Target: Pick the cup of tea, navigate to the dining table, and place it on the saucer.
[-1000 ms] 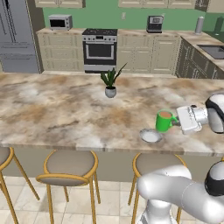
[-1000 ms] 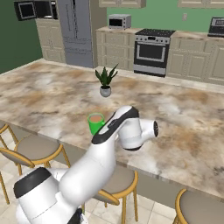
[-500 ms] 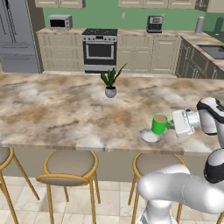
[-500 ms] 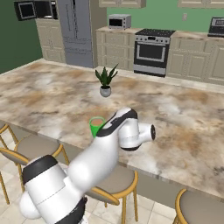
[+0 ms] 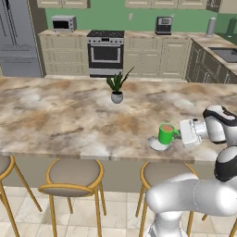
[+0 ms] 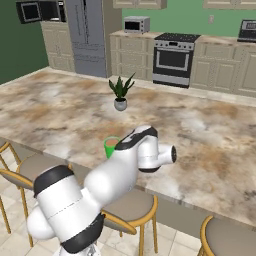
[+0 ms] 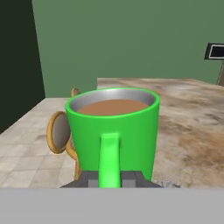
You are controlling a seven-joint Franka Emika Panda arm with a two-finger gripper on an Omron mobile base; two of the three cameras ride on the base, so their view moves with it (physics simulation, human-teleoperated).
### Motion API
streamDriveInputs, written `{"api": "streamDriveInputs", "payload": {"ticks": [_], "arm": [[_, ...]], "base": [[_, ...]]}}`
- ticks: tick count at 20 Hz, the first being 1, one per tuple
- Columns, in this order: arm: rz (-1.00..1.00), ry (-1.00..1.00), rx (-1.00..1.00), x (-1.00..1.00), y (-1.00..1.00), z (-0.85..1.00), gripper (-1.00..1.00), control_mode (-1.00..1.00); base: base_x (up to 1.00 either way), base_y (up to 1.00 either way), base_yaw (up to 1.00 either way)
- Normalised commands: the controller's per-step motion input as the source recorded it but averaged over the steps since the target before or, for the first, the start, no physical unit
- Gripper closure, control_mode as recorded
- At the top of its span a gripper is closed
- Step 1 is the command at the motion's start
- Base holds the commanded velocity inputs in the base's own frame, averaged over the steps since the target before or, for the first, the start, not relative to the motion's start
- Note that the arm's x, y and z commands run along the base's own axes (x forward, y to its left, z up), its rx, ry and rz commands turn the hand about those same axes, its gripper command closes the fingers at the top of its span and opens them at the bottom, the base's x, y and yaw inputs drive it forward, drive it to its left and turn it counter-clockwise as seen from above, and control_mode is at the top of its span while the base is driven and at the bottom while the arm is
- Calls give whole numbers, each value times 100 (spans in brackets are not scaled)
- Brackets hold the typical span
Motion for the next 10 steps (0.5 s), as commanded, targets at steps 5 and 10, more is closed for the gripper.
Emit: {"api": "streamDriveInputs", "payload": {"ticks": [5, 10], "arm": [[0, 0, 0, 19, -1, -24, 100, -100], [0, 0, 0, 18, -11, -18, 100, -100]], "base": [[0, 0, 0], [0, 0, 0]]}}
